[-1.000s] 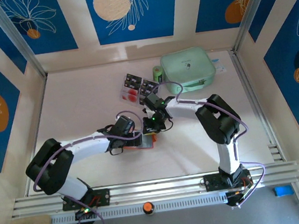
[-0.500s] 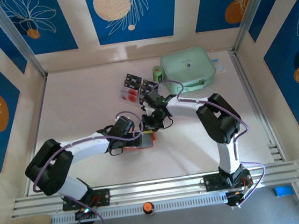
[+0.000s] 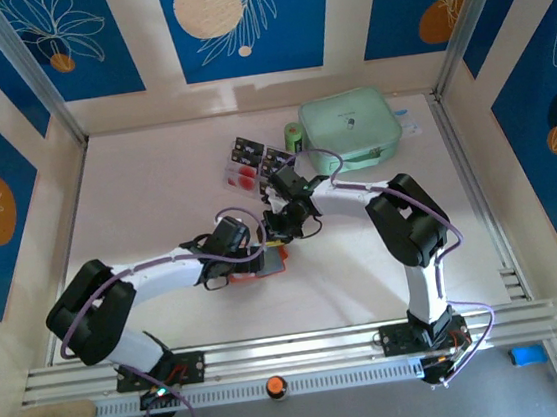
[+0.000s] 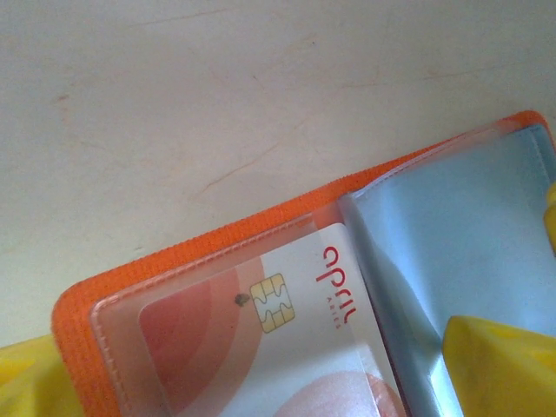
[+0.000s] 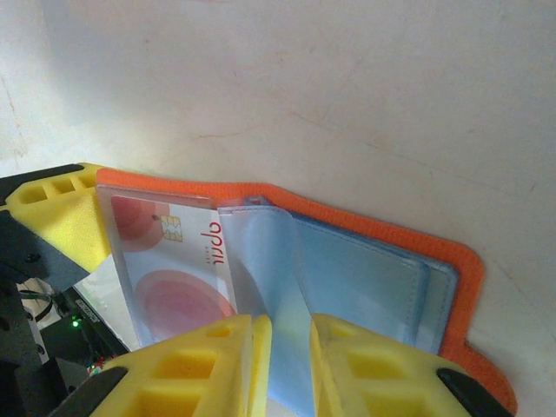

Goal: Put the credit cards into the card holder

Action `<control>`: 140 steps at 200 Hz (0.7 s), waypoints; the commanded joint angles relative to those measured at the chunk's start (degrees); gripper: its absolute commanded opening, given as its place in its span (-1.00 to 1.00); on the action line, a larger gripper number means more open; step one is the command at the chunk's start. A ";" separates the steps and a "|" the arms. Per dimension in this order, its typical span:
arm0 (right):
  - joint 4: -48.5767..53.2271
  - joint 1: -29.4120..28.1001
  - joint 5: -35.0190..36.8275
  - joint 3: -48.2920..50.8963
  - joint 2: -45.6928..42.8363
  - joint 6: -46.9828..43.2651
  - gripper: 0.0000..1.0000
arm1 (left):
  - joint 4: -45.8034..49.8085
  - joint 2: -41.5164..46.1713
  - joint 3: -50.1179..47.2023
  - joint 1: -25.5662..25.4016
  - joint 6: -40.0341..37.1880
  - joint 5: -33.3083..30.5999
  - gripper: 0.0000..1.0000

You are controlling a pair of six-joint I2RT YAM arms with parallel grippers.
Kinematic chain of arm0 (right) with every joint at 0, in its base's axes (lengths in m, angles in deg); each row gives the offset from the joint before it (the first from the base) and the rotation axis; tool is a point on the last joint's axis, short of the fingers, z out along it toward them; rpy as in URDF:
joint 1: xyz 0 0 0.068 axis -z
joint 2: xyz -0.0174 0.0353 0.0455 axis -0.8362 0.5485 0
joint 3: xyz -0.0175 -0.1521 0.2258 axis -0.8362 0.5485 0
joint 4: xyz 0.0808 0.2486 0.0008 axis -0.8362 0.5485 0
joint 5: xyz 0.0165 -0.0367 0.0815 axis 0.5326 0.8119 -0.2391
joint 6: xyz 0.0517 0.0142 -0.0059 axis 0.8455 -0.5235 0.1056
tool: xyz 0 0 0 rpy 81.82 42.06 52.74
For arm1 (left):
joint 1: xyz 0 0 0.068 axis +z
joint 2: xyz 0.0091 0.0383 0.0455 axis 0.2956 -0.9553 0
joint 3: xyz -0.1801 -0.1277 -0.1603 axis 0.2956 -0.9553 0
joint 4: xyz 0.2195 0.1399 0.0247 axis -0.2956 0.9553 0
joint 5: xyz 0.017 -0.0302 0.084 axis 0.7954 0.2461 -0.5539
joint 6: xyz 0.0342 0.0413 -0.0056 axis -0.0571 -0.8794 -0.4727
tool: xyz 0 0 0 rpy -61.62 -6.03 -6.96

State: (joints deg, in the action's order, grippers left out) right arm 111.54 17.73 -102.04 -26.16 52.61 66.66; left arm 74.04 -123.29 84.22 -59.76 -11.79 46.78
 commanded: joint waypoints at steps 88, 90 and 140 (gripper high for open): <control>0.26 1.52 -0.78 1.57 2.60 -0.73 -0.54 | 0.03 -0.94 -2.02 -0.48 0.41 3.36 0.86; 0.26 1.55 -0.72 1.63 2.43 -0.76 -0.54 | 0.04 -0.95 -2.04 -0.45 0.42 3.35 0.86; 3.30 1.74 3.18 0.66 -1.94 -3.07 -0.57 | 0.30 -0.75 -2.18 -0.43 0.37 3.09 0.86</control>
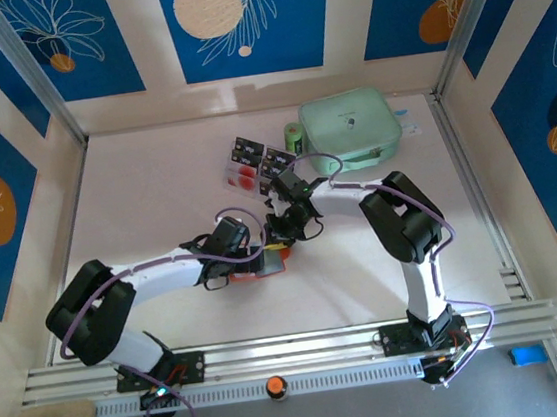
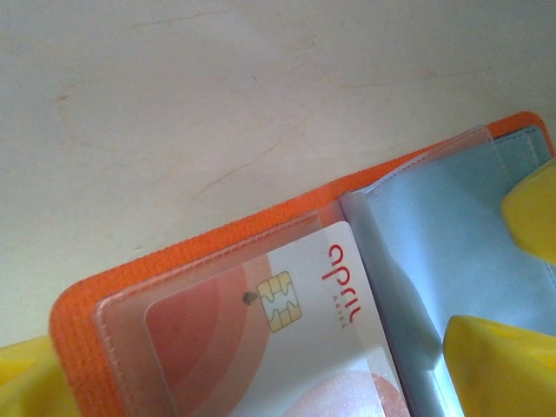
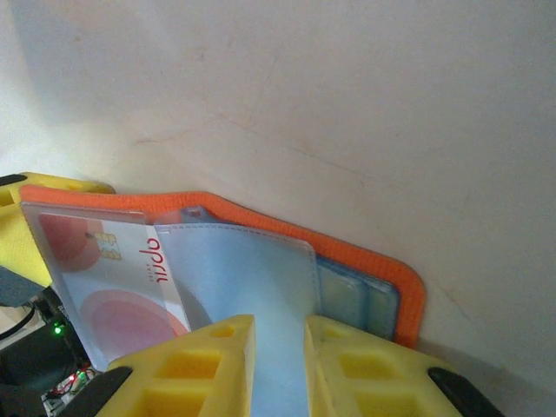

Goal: Put the credit cards into the card holder

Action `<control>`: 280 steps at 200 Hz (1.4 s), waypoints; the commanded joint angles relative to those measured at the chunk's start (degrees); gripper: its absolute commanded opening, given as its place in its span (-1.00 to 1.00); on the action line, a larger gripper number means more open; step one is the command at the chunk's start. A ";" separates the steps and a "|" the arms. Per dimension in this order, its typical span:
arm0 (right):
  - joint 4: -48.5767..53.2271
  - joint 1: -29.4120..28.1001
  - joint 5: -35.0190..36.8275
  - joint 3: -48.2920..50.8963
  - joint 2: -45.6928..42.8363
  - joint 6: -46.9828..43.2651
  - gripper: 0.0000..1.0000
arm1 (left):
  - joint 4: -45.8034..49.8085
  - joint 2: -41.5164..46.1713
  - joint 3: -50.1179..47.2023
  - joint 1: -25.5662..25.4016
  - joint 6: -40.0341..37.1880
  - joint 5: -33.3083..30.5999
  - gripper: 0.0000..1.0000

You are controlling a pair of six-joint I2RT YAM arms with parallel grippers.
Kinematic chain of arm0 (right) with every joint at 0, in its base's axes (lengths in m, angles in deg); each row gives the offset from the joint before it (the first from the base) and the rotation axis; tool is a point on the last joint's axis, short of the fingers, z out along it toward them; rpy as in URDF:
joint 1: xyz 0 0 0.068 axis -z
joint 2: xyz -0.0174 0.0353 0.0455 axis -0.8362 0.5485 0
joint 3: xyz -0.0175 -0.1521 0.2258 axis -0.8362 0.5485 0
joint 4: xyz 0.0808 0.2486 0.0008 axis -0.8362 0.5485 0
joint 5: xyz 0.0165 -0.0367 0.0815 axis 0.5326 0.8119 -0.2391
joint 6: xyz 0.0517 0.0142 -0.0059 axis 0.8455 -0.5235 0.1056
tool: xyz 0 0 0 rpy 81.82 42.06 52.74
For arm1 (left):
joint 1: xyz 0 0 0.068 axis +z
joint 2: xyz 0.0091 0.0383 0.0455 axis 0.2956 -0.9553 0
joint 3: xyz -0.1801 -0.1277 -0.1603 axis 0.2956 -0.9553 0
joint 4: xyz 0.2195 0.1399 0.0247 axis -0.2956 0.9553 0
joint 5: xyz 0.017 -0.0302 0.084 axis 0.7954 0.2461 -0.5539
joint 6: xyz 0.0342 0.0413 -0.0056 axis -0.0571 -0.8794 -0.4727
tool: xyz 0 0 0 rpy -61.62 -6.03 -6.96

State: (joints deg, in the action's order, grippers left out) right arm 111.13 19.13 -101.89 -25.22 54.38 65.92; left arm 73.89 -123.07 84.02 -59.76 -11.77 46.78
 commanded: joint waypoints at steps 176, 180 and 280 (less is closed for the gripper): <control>11.48 -4.27 1.95 -9.18 4.96 -8.47 -1.00 | 1.29 1.01 -2.23 -0.46 1.06 1.33 1.00; 11.48 -4.32 1.95 -9.18 4.96 -8.47 -1.00 | 1.22 0.92 -2.41 -0.44 1.14 1.25 1.00; 10.55 -2.59 2.92 -8.13 -0.25 -5.95 -0.95 | -1.66 2.24 -5.67 -0.36 2.04 2.03 0.49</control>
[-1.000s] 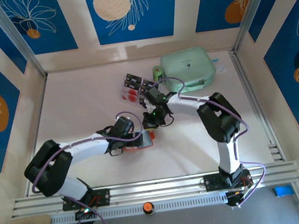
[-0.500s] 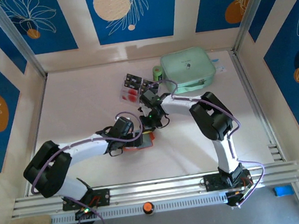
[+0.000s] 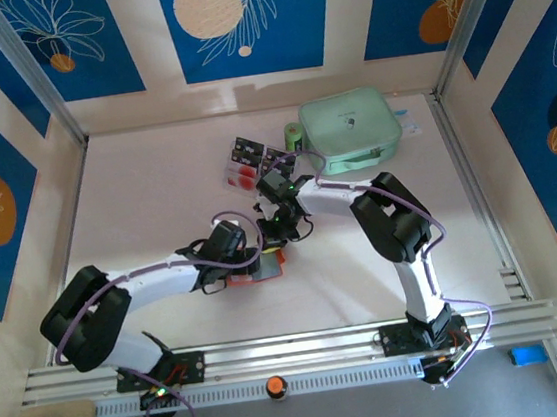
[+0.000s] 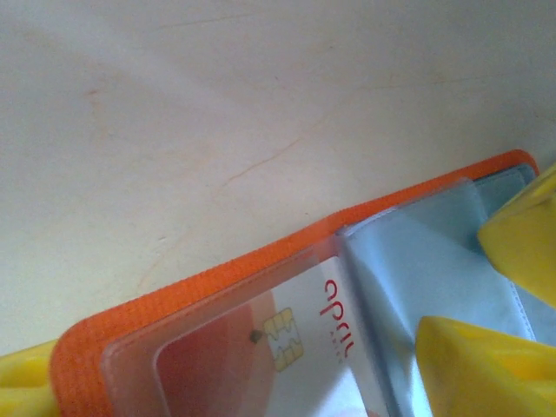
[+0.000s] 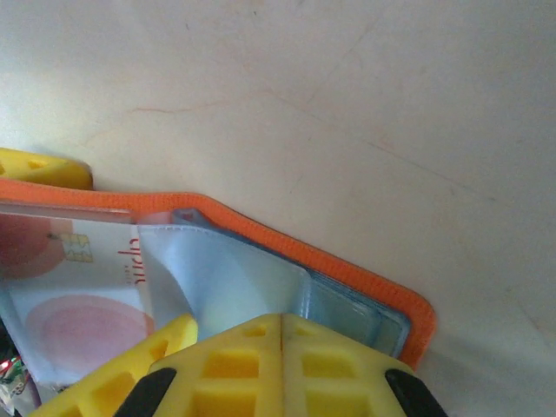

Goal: Put the credit cards into the card holder

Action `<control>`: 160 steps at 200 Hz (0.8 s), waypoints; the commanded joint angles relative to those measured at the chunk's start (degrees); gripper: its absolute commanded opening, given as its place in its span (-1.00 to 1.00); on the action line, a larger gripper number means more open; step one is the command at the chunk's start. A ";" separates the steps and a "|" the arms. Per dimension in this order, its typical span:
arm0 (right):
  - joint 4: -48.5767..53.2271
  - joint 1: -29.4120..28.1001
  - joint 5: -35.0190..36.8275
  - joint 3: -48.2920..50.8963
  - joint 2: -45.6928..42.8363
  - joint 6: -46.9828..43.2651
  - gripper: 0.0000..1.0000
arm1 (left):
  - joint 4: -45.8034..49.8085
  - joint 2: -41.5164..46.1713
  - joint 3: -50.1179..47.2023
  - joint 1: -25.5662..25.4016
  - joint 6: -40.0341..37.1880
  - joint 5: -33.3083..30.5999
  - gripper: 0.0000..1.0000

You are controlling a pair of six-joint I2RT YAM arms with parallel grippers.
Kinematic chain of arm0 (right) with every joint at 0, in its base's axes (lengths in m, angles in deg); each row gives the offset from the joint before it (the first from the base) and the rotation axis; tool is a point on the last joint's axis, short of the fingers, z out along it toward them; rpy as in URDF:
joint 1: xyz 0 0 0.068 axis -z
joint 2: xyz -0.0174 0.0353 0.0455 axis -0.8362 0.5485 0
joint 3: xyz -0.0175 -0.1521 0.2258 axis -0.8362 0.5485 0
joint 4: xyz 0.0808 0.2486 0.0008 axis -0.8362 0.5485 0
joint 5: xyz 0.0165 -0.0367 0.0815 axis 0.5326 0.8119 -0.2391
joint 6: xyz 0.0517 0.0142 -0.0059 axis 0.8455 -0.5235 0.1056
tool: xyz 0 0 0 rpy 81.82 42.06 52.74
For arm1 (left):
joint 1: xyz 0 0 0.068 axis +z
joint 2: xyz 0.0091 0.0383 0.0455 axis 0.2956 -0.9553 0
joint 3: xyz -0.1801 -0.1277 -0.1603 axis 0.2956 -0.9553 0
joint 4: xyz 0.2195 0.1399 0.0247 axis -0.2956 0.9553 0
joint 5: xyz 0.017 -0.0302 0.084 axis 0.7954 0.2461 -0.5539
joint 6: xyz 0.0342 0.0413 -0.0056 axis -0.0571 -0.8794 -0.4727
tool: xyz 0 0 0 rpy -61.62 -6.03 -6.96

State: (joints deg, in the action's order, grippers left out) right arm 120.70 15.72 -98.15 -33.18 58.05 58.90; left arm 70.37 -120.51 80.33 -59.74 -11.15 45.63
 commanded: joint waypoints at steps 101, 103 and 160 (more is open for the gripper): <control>-0.89 0.94 -1.93 0.42 -1.42 2.41 -0.57 | 1.03 0.00 -2.82 -0.40 1.45 3.35 0.50; -0.90 0.94 -1.95 0.36 -1.32 2.41 -0.57 | 1.04 0.01 -2.82 -0.43 1.44 3.36 0.50; -1.32 0.24 -5.62 -1.35 1.33 1.47 -0.57 | 0.79 -0.10 -3.01 -0.37 1.35 3.28 0.52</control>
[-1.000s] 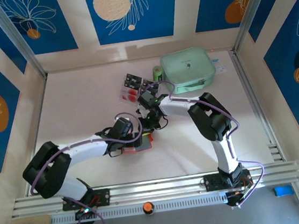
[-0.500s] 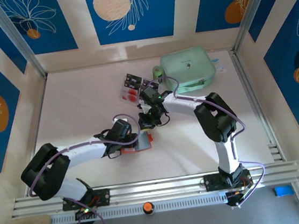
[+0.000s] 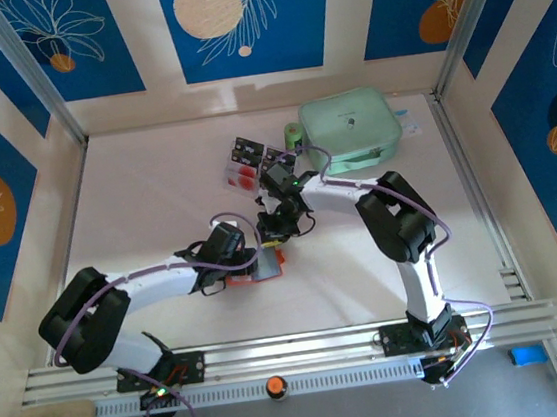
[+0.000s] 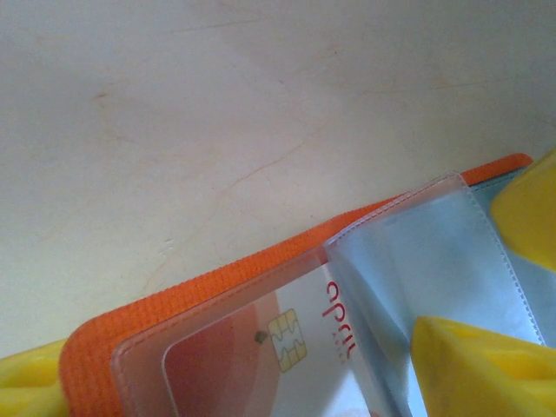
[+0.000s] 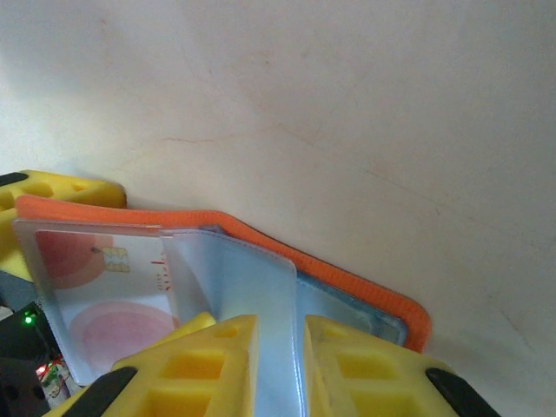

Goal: Put the credit cards into the card holder

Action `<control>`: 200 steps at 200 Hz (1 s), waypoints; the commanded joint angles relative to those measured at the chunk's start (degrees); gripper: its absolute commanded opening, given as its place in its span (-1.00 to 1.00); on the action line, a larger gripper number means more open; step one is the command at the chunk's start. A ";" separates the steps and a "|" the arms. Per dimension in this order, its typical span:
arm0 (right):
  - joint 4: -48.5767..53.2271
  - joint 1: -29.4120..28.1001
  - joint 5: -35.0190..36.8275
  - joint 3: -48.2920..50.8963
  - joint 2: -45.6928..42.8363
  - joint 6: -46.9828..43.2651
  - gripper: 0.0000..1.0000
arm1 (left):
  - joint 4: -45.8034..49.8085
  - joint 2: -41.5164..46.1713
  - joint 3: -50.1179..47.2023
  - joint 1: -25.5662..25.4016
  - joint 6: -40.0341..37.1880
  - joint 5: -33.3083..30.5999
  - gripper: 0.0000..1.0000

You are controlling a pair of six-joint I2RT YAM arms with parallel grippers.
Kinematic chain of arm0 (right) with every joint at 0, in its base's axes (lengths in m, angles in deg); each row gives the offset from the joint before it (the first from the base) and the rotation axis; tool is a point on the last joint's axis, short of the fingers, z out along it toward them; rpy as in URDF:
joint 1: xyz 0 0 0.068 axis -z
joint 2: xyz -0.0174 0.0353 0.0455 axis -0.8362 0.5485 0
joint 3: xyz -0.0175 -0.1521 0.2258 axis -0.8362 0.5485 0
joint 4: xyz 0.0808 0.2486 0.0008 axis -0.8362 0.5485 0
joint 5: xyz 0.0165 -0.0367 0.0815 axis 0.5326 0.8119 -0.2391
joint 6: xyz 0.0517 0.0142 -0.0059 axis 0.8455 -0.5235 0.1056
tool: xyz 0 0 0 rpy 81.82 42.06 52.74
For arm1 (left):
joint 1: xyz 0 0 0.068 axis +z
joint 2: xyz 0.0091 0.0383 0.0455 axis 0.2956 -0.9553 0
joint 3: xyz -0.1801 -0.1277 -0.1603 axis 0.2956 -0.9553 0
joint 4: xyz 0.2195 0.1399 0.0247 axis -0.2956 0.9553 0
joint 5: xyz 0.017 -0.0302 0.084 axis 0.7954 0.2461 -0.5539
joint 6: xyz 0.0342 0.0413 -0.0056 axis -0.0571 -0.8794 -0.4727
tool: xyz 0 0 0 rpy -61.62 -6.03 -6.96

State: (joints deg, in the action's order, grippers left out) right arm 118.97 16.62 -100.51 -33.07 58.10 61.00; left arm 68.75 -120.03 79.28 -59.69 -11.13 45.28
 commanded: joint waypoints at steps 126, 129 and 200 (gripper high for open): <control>-0.67 -0.02 -5.75 0.59 -1.00 -1.38 -1.00 | 4.02 1.66 -0.31 -0.42 1.34 3.98 0.75; -0.74 0.15 -5.67 0.85 -1.30 -1.56 -1.00 | 4.24 1.88 -0.02 -0.45 1.32 4.02 0.78; 3.27 4.37 -6.99 4.14 -5.92 -9.87 -1.00 | 7.33 7.33 3.01 -0.45 1.51 4.59 1.00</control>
State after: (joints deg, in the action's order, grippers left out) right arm 118.80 19.72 -105.47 -29.75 55.21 55.75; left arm 73.65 -114.98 80.55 -59.83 -10.24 48.93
